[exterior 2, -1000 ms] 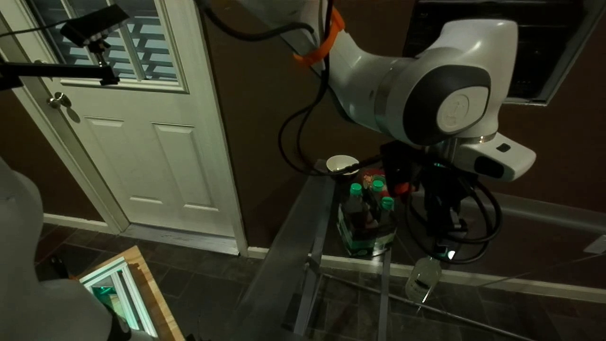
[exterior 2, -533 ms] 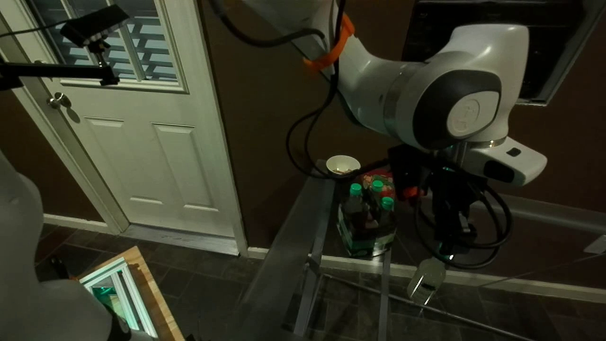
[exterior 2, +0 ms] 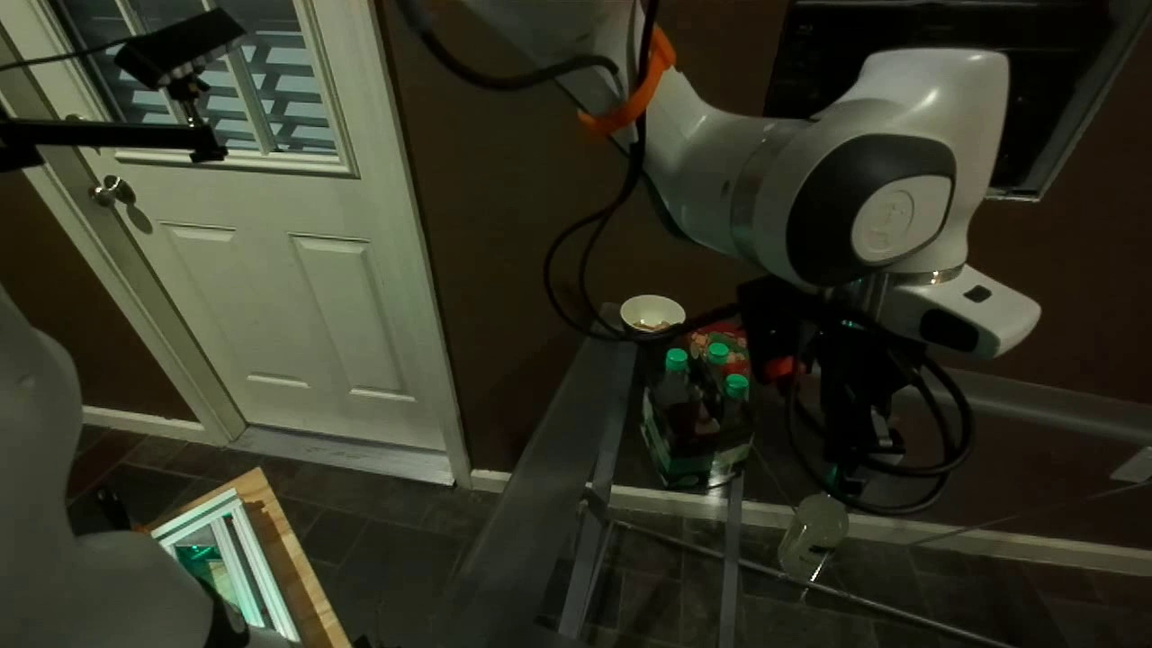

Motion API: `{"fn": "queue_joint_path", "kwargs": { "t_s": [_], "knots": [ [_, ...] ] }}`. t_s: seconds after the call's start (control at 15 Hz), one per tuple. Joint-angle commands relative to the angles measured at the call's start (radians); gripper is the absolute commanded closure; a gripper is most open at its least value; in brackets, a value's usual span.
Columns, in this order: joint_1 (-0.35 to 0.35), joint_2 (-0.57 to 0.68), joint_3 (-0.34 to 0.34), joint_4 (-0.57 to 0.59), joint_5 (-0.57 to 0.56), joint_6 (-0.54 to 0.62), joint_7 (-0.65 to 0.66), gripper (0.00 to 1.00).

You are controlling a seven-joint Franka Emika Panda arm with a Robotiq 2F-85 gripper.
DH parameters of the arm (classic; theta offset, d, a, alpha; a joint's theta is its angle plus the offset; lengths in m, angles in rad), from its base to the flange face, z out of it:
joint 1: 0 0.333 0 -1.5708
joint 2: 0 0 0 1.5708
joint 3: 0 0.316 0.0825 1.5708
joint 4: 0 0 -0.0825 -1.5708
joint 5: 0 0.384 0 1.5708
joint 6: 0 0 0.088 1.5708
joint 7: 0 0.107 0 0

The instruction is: Put the bottles inside the crate

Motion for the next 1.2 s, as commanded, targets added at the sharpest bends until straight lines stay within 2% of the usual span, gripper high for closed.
{"fn": "queue_joint_path", "kwargs": {
  "t_s": [0.0,0.2,0.33,0.4,0.47,0.6,0.67,1.13],
  "knots": [
    [0.007,0.015,-0.012,0.018,0.018,-0.025,0.003,0.59],
    [0.004,0.024,-0.012,0.018,0.027,-0.017,-0.002,0.59],
    [0.003,0.027,-0.011,0.017,0.033,-0.007,-0.007,0.62],
    [0.002,0.028,-0.010,0.017,0.036,-0.006,-0.010,0.67],
    [0.004,0.027,-0.011,0.015,0.032,0.000,-0.007,0.87],
    [0.010,0.020,-0.013,0.009,0.022,0.004,0.000,0.95],
    [0.014,0.005,-0.013,0.000,0.016,0.002,-0.001,0.92],
    [0.060,-0.168,0.003,-0.122,-0.030,-0.056,-0.005,0.92]
  ]
}}
